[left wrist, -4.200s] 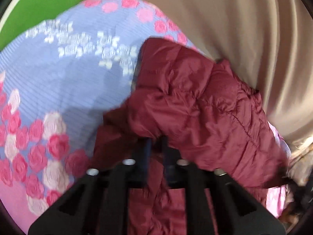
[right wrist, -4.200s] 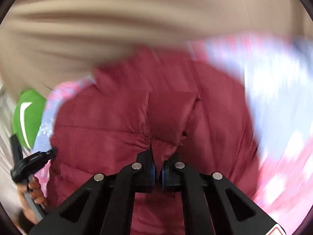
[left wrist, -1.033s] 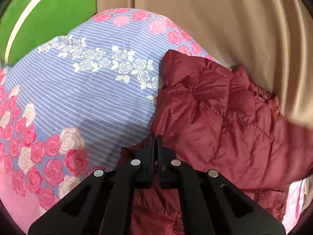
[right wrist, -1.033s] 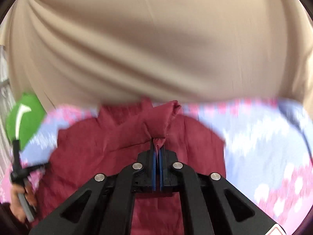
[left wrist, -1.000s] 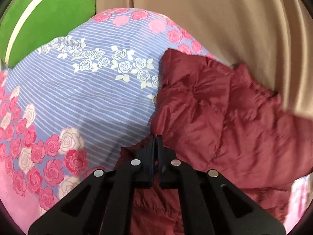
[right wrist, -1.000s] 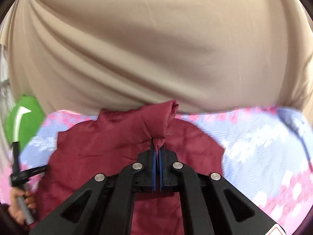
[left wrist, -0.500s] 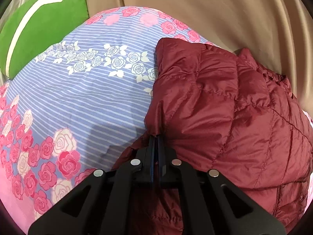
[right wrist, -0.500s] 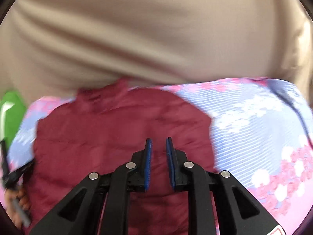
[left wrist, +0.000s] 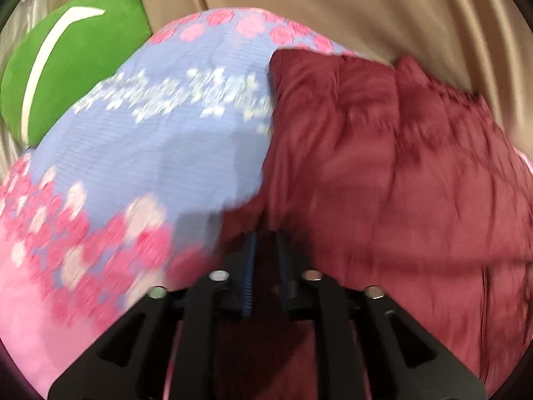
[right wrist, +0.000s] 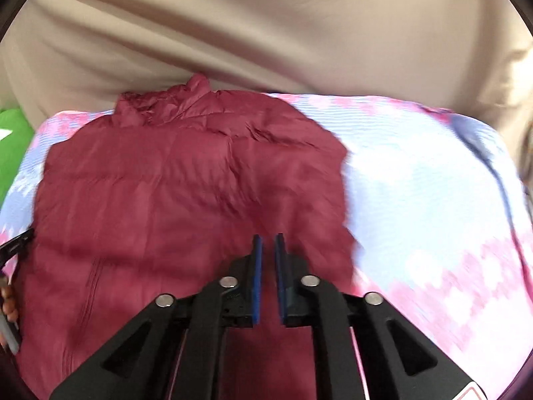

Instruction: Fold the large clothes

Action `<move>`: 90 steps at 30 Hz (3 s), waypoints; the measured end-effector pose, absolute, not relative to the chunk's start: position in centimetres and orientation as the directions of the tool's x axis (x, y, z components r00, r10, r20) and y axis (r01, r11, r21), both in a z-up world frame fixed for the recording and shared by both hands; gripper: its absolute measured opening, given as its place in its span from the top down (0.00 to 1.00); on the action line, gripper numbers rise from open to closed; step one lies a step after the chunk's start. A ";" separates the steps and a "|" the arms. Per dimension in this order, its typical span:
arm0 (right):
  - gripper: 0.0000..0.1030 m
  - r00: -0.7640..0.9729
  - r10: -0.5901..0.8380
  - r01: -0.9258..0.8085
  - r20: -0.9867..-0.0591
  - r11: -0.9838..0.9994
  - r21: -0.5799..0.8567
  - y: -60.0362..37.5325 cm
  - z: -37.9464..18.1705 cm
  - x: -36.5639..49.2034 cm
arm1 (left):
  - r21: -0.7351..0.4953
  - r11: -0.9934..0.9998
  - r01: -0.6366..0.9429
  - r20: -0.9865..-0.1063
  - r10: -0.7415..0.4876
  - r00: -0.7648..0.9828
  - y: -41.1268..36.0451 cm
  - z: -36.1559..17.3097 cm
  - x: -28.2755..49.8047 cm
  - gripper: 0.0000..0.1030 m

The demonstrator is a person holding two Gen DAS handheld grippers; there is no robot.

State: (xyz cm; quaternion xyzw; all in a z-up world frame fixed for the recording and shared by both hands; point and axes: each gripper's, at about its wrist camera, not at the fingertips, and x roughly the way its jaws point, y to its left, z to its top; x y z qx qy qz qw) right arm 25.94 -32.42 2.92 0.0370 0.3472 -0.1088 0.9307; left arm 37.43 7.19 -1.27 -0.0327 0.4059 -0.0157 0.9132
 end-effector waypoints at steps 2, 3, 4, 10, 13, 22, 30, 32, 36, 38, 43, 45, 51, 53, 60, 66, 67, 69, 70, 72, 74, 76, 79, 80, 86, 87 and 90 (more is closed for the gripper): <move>0.65 0.744 -0.170 0.213 -0.647 0.977 -0.012 -32.9 3.2 21.0 | -0.103 0.994 0.045 -0.756 -0.108 0.645 9.4 -1.0 33.7 0.80; 0.54 0.747 -0.165 0.203 -0.644 0.979 -0.016 -33.0 3.6 18.0 | -0.103 0.993 0.055 -0.765 -0.114 0.634 10.3 -1.0 32.1 0.71; 0.51 0.747 -0.160 0.196 -0.645 0.981 -0.017 -33.1 3.3 14.6 | -0.106 0.992 0.065 -0.774 -0.123 0.621 11.3 -1.0 30.3 0.66; 0.39 0.704 -0.039 0.198 -0.709 0.970 0.142 -34.6 -0.4 0.5 | -0.263 0.960 0.099 -0.815 -0.276 0.509 16.9 -2.9 19.1 0.48; 0.38 0.689 0.007 0.240 -0.725 0.941 0.237 -35.3 -3.0 -3.7 | -0.284 0.954 0.096 -0.799 -0.290 0.527 18.2 -3.5 15.1 0.46; 0.36 0.720 0.210 0.236 -0.661 0.823 0.517 -35.5 -7.4 -4.6 | -0.396 0.908 0.140 -0.766 -0.410 0.494 16.6 -3.8 12.6 0.75; 0.97 0.725 0.193 0.228 -0.661 0.838 0.495 -33.7 -7.4 -2.6 | -0.370 0.914 0.167 -0.725 -0.396 0.563 15.9 -2.0 10.6 0.99; 0.98 0.758 0.159 0.219 -0.633 0.852 0.475 -33.4 -6.4 -3.7 | -0.377 0.910 0.173 -0.703 -0.403 0.586 16.3 -0.9 9.6 0.99; 0.98 0.858 0.122 0.143 -0.498 0.875 0.462 -32.7 -1.3 -8.8 | -0.434 0.874 0.220 -0.602 -0.463 0.651 18.2 3.3 5.5 0.99; 0.99 0.899 0.096 0.112 -0.427 0.893 0.436 -32.1 1.1 -11.6 | -0.463 0.851 0.248 -0.523 -0.488 0.699 19.6 6.2 2.4 0.99; 0.99 0.983 0.041 0.030 -0.179 0.926 0.376 -30.6 7.3 -19.7 | -0.487 0.814 0.316 -0.314 -0.501 0.807 22.4 12.5 -4.2 0.99; 0.99 0.994 0.040 0.002 -0.104 0.926 0.377 -30.2 9.1 -21.3 | -0.469 0.818 0.334 -0.258 -0.489 0.834 22.4 14.4 -5.5 0.99; 0.99 0.995 0.036 0.000 -0.089 0.924 0.383 -31.2 11.9 -17.1 | -0.368 0.878 0.306 -0.310 -0.426 0.850 19.0 16.2 0.4 0.99; 0.99 0.985 0.036 0.038 -0.171 0.911 0.411 -32.8 11.2 -11.9 | -0.314 0.915 0.252 -0.403 -0.369 0.837 16.7 14.7 6.2 0.99; 0.99 0.879 0.012 0.235 -0.476 0.859 0.455 -37.5 4.3 6.4 | -0.181 0.979 0.095 -0.689 -0.196 0.698 11.2 4.1 22.3 0.99; 0.99 0.786 -0.001 0.330 -0.618 0.846 0.418 -38.6 -1.6 14.1 | -0.100 0.994 0.052 -0.748 -0.110 0.655 9.7 -2.1 27.2 0.98; 0.99 0.765 -0.006 0.341 -0.644 0.852 0.397 -38.6 -2.7 15.2 | -0.091 0.994 0.054 -0.744 -0.104 0.660 9.5 -2.6 27.5 0.98; 1.00 0.743 -0.008 0.345 -0.669 0.861 0.374 -38.3 -4.2 16.4 | -0.079 0.995 0.054 -0.739 -0.095 0.667 9.3 -3.6 27.8 0.96; 1.00 0.739 -0.007 0.346 -0.674 0.862 0.370 -38.3 -4.5 16.7 | -0.080 0.995 0.052 -0.736 -0.094 0.671 9.2 -3.7 27.9 0.96; 1.00 0.726 -0.026 0.350 -0.687 0.874 0.337 -37.8 -5.0 17.4 | -0.079 0.996 0.045 -0.726 -0.089 0.682 9.0 -3.9 28.0 0.96; 1.00 0.712 -0.057 0.350 -0.700 0.893 0.283 -37.1 -5.1 17.8 | -0.077 0.996 0.044 -0.721 -0.086 0.687 8.9 -4.0 28.2 0.96; 0.99 0.710 -0.077 0.350 -0.700 0.901 0.256 -36.8 -5.0 17.9 | -0.110 0.993 0.047 -0.716 -0.111 0.690 9.3 -3.8 28.3 0.95; 0.90 0.749 -0.109 0.350 -0.654 0.903 0.250 -36.8 -3.2 16.0 | -0.171 0.984 0.050 -0.676 -0.154 0.720 11.1 -2.1 26.9 0.92; 0.80 0.771 -0.120 0.343 -0.626 0.905 0.250 -36.7 -2.0 14.7 | -0.163 0.985 0.056 -0.655 -0.151 0.740 11.6 -1.0 25.9 0.89; 0.63 0.850 -0.070 0.190 -0.521 0.965 0.180 -30.0 4.2 6.6 | -0.014 0.979 0.202 -0.552 -0.176 0.815 9.7 6.2 16.5 0.71; 0.63 0.848 -0.022 0.137 -0.529 0.974 0.179 -28.2 4.2 6.0 | -0.006 0.971 0.238 -0.558 -0.201 0.806 8.7 6.3 15.8 0.71; 0.65 0.796 0.154 -0.059 -0.586 0.982 0.179 -20.7 1.7 5.0 | -0.014 0.918 0.397 -0.636 -0.314 0.704 3.1 3.9 13.1 0.71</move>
